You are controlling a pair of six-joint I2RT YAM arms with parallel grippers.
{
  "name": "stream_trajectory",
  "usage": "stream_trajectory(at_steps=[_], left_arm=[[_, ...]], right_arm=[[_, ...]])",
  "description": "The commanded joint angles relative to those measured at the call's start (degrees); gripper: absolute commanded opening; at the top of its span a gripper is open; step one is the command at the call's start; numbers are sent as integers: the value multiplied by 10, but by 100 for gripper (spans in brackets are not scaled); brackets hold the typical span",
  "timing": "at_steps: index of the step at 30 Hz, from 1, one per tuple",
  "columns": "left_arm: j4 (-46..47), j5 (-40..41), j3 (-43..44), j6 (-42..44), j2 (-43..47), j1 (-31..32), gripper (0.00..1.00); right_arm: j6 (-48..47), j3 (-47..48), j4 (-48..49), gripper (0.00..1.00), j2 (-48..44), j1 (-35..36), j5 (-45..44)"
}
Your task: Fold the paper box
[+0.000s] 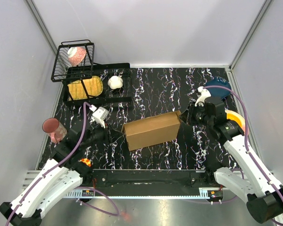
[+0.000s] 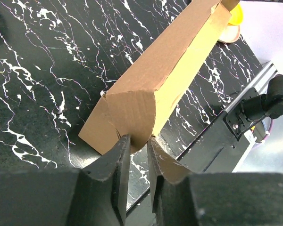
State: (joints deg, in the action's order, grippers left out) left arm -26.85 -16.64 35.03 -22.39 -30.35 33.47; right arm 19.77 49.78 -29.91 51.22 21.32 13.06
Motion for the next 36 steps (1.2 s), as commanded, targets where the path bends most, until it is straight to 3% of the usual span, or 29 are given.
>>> stream_trajectory(at_steps=[1, 14, 22, 36], left_arm=[[36, 14, 19, -5, 1, 3, 21], [159, 114, -23, -59, -12, 3, 1], [207, 182, -23, -70, -55, 3, 0], [203, 204, -17, -43, -82, 5, 0]], right_arm=[[4, 9, 9, 24, 0, 5, -1], [58, -4, 34, 14, -19, 15, -1], [109, 6, 32, 0, -11, 24, -4], [134, 45, 0, 0, 0, 24, -3]])
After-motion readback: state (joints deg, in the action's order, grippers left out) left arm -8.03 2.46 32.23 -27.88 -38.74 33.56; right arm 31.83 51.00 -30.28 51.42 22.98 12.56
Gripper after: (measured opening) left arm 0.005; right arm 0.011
